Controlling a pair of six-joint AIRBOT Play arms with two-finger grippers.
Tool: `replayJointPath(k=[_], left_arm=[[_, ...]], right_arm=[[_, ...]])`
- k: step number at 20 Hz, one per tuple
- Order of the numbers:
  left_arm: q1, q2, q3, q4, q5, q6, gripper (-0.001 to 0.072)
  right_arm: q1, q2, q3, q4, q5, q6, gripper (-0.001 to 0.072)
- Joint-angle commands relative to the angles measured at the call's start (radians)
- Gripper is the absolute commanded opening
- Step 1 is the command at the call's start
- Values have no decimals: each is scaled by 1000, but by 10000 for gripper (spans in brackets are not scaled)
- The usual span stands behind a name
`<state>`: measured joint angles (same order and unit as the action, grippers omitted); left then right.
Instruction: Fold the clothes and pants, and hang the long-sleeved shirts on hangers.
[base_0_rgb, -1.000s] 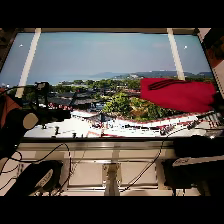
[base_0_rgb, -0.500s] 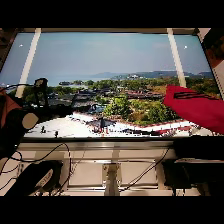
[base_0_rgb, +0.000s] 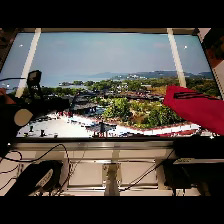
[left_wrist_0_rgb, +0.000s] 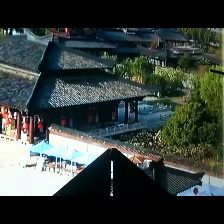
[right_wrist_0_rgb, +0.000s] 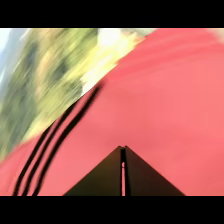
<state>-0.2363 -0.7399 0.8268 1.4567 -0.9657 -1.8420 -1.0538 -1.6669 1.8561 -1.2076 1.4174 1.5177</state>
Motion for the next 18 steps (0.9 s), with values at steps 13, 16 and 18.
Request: replayJointPath(k=[13,16,18], left_arm=[[49,75,200,-32,-730,13,21],[49,73,200,-29,-730,13,21],[49,73,200,-29,-730,13,20]], right_arm=[[989,0,-246,-95,142,-39,8],[1076,0,-244,-87,131,-39,8],[1120,0,-244,-83,131,-39,8]])
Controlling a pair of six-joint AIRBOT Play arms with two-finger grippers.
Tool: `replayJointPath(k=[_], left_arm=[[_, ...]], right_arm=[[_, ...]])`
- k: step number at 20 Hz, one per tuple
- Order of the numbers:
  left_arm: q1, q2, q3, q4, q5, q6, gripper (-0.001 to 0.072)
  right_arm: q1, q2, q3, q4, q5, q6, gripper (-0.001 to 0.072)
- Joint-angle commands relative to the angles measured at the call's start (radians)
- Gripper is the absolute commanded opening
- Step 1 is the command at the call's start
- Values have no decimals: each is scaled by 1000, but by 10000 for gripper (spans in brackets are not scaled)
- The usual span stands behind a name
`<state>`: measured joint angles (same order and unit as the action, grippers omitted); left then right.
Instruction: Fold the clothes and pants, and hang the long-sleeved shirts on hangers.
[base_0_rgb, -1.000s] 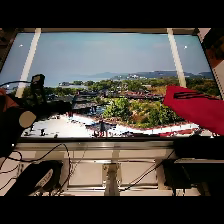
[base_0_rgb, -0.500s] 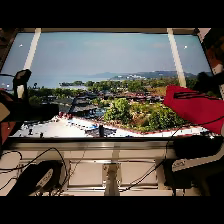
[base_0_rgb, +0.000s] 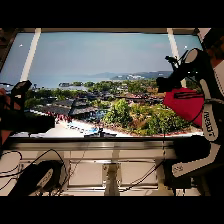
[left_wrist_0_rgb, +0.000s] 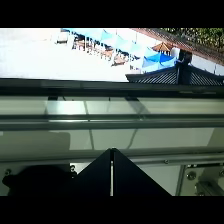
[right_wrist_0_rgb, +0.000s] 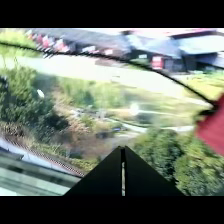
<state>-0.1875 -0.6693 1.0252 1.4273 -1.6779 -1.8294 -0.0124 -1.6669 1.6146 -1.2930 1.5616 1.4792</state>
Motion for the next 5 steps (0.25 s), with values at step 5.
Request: replayJointPath(k=[5], left_arm=[[0,3,1,0,-18,0,20]], right_arm=[[145,0,-2,7,-13,0,8]])
